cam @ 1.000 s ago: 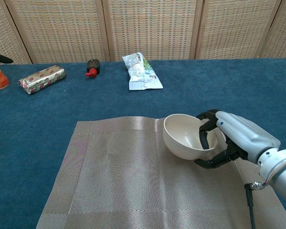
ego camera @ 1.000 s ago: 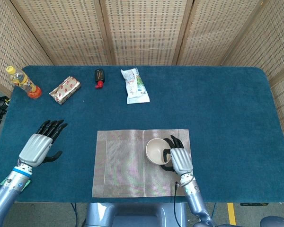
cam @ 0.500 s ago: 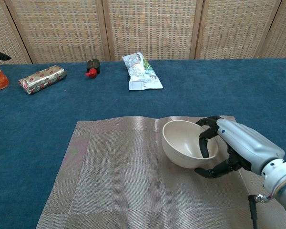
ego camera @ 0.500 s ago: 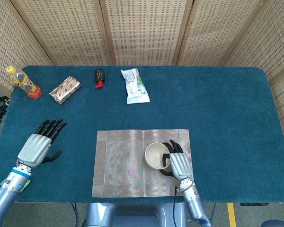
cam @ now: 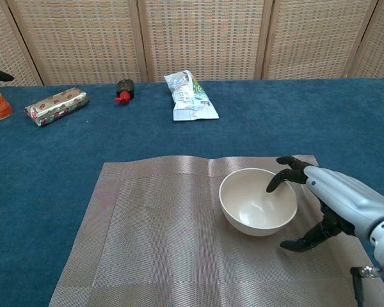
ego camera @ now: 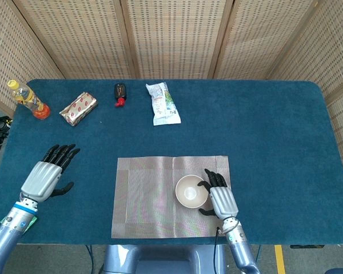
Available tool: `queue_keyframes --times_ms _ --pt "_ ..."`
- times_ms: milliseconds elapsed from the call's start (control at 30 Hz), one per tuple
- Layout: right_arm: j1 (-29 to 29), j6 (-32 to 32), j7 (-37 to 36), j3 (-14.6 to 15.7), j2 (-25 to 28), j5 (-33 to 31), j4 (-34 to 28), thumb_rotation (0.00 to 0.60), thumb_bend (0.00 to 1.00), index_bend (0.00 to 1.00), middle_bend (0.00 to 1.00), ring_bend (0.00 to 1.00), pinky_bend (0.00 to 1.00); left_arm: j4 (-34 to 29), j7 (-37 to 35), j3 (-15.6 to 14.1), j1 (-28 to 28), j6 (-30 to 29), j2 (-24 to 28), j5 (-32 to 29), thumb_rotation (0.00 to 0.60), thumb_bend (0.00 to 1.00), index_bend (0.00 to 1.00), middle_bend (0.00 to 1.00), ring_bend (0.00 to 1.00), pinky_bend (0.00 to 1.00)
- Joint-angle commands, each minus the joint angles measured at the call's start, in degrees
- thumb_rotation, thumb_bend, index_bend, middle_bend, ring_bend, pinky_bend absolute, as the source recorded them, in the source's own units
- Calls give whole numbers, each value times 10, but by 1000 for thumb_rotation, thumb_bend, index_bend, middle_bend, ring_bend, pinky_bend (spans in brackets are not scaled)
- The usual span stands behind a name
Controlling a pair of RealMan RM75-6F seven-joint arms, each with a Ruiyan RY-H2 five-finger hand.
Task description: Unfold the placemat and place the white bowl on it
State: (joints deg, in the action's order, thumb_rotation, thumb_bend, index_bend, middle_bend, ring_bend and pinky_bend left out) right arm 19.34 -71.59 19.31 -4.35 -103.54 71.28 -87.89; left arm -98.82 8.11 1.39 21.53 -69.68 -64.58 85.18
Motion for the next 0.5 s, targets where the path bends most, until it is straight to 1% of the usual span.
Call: queue_keyframes --times_ms 33,100,267,500 --pt "-7 -5 12 3 16 -4 -11 600 221 213 0 0 0 -1 0 0 -1 -1 1 0 600 316 0 0 0 0" --pt "-12 -11 15 5 27 -4 -18 600 217 188 0 0 0 -1 0 0 -1 -2 1 0 600 316 0 0 0 0" --pt "-29 -32 11 15 62 6 -39 600 214 173 0 0 0 -2 6 0 -2 -1 1 -1 600 316 0 0 0 0" --pt "-49 -65 -27 25 107 48 -77 600 214 173 0 0 0 -7 14 -1 -3 -5 0 2 600 316 0 0 0 0"
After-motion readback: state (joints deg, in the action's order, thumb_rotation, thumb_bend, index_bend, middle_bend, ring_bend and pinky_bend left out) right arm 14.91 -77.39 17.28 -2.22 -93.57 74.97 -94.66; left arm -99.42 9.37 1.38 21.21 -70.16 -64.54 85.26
